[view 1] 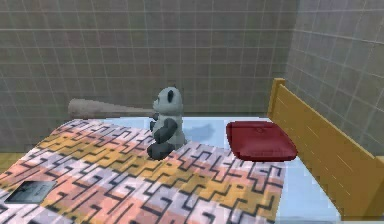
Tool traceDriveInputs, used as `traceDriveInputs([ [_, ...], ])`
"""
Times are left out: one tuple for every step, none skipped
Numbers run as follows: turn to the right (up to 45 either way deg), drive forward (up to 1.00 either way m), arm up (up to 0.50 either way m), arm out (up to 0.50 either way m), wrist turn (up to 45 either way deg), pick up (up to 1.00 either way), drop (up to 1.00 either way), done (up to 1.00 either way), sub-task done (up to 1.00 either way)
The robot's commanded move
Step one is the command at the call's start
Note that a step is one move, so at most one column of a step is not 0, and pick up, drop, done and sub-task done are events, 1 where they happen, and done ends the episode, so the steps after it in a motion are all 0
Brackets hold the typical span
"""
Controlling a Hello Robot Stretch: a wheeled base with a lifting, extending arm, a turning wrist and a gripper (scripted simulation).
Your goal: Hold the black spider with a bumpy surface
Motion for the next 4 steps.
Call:
traceDriveInputs([
  [0.0, 0.0, 0.0, 0.0, 30.0, 0.0, 0.0, 0.0, 0.0],
  [0.0, 0.0, -0.3, 0.0, 0.0, 0.0, 0.0, 0.0, 0.0],
  [0.0, 0.0, 0.0, 0.0, 0.0, 1.0, 0.0, 0.0, 0.0],
  [0.0, 0.0, 0.1, 0.0, 0.0, 0.0, 0.0, 0.0, 0.0],
])
